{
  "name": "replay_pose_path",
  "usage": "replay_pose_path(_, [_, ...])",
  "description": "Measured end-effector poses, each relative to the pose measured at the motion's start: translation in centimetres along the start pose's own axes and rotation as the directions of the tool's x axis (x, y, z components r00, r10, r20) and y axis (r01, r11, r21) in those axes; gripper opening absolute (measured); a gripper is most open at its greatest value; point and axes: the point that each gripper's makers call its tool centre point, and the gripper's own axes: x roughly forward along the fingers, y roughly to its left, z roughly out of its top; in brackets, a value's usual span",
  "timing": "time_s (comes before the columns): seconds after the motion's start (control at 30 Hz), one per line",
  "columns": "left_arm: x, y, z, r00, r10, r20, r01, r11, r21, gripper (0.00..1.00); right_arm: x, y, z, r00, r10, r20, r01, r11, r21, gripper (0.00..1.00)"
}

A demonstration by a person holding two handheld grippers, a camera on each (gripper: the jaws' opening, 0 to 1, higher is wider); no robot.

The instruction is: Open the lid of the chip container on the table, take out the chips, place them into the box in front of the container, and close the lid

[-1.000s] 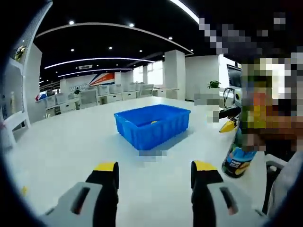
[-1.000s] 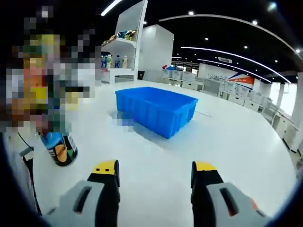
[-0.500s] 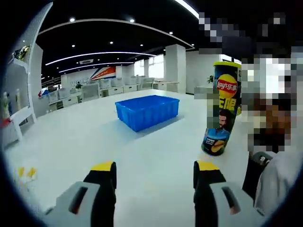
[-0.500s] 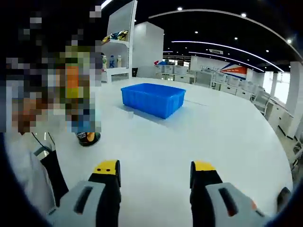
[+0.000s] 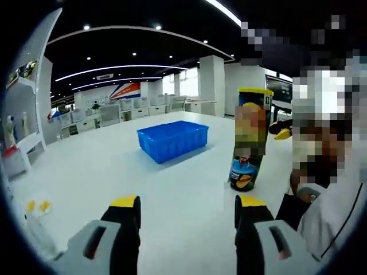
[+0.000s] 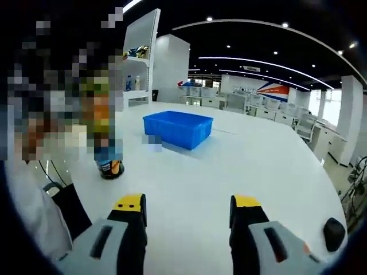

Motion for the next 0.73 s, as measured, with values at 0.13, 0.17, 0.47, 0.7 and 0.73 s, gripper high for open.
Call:
replay_pose_path(0.13, [0.1,-0.2,-0.1,1.0,0.001,0.009,-0.001,1.0,-0.01,0.67,-0.1,0.2,-0.2,1.0,0.002,0.005,-0.002,1.0,0.012,0.57])
replay_pose_path(0.17, [0.3,-0.3,-0.3,1.0,0.0,0.006,0.0,1.0,-0.012,0.67,0.0,0.3,-0.3,1.0,0.004,0.002,-0.004,1.0,0.014,0.56])
replay_pose_path(0.47, [1.2,-0.3,-1.9,0.999,0.004,-0.045,-0.003,1.0,0.024,0.67,0.6,0.6,-0.7,0.999,0.033,-0.016,-0.033,0.999,0.016,0.56])
replay_pose_path(0.7, [1.6,-0.3,-2.4,0.998,-0.003,-0.055,0.004,1.0,0.017,0.67,1.0,0.5,-0.9,0.999,0.036,-0.016,-0.035,0.999,0.019,0.56])
replay_pose_path(0.73, [1.7,-0.4,-2.4,0.998,-0.005,-0.058,0.006,1.0,0.02,0.67,1.0,0.5,-1.0,0.999,0.036,-0.017,-0.035,0.999,0.02,0.55])
